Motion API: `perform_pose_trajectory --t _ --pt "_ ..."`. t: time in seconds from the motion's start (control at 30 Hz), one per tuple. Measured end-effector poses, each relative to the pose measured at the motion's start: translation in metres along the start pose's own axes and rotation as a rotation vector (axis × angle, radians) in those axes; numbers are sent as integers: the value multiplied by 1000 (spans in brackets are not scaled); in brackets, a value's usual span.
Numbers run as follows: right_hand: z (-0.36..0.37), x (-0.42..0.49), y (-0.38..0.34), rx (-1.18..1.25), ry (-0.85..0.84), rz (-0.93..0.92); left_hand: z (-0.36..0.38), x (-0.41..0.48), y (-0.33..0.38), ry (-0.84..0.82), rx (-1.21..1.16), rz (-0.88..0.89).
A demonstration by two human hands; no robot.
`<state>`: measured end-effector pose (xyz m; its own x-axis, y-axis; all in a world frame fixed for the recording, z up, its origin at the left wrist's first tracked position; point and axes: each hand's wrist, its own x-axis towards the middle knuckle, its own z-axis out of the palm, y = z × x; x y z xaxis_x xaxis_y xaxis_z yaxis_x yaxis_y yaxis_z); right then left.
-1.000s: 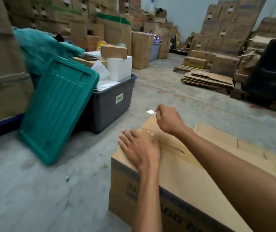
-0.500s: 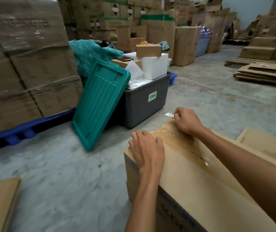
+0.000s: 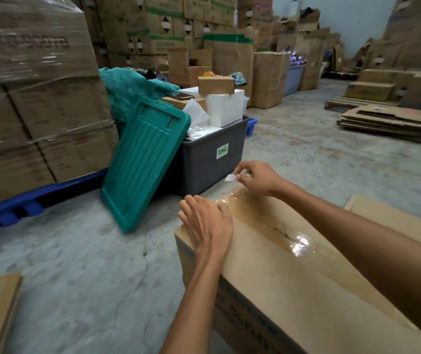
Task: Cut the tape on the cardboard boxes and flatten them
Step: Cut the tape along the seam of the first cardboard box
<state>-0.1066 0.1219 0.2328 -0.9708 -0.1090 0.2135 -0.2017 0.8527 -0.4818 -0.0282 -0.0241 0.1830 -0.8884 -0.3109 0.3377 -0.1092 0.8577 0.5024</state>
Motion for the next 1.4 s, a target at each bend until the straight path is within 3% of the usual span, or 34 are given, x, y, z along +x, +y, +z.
perform_pose_trajectory --t 0.2,0.57,1.4 --pt "15 6 -34 -329 -177 -83 -9 3 -11 -49 -31 -94" --pt "8 29 -53 -313 -453 -176 -7 12 -17 -52 -108 -144" --pt "18 30 -70 -447 -613 -255 -3 16 -14 -88 -200 -219"
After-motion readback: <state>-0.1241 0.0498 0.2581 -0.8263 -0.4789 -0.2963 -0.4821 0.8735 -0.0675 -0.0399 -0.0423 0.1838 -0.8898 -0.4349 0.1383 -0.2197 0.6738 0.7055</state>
